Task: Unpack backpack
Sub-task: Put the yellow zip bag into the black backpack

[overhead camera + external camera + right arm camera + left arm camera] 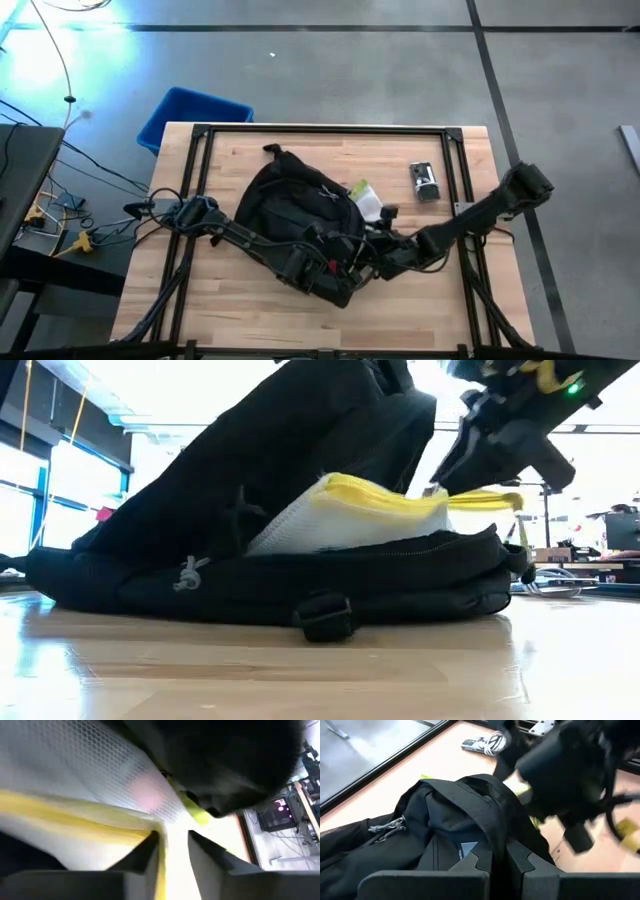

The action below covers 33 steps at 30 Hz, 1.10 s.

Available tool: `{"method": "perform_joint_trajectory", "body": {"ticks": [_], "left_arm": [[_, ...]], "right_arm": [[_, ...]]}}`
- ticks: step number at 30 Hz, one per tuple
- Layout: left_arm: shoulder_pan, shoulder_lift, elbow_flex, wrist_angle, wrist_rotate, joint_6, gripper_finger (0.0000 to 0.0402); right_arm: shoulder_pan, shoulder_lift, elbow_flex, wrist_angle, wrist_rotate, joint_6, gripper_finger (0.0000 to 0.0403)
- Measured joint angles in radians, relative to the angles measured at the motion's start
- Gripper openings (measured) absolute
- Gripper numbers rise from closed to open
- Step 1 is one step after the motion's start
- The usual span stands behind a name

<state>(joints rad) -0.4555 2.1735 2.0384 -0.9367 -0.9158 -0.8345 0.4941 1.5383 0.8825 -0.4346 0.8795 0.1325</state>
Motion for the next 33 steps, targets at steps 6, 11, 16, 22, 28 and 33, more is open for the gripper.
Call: {"method": "perform_joint_trajectory", "body": {"ticks": [6, 11, 16, 22, 28, 33], "left_arm": [[-0.007, -0.001, 0.000, -0.003, -0.003, -0.001, 0.0000], [-0.006, -0.001, 0.000, -0.004, -0.003, 0.000, 0.0000], [-0.005, -0.001, 0.000, -0.006, -0.006, 0.001, 0.0000], [-0.002, -0.001, 0.000, -0.001, -0.014, 0.018, 0.0000], [-0.003, -0.018, 0.000, 0.004, -0.015, 0.027, 0.0000], [-0.024, -0.048, 0.000, 0.015, -0.034, 0.033, 0.0000]], "right_arm": [[0.078, -0.138, 0.000, -0.141, -0.020, 0.155, 0.0187], [0.178, -0.208, 0.000, -0.141, -0.034, 0.272, 0.0200], [0.245, -0.203, 0.000, -0.053, -0.204, 0.287, 0.0194], [0.265, -0.056, 0.000, 0.392, -0.602, 0.119, 0.0185], [0.187, 0.205, 0.000, 0.799, -0.720, 0.000, 0.0171], [0.064, 0.329, 0.000, 0.904, -0.723, 0.018, 0.0158]]}}
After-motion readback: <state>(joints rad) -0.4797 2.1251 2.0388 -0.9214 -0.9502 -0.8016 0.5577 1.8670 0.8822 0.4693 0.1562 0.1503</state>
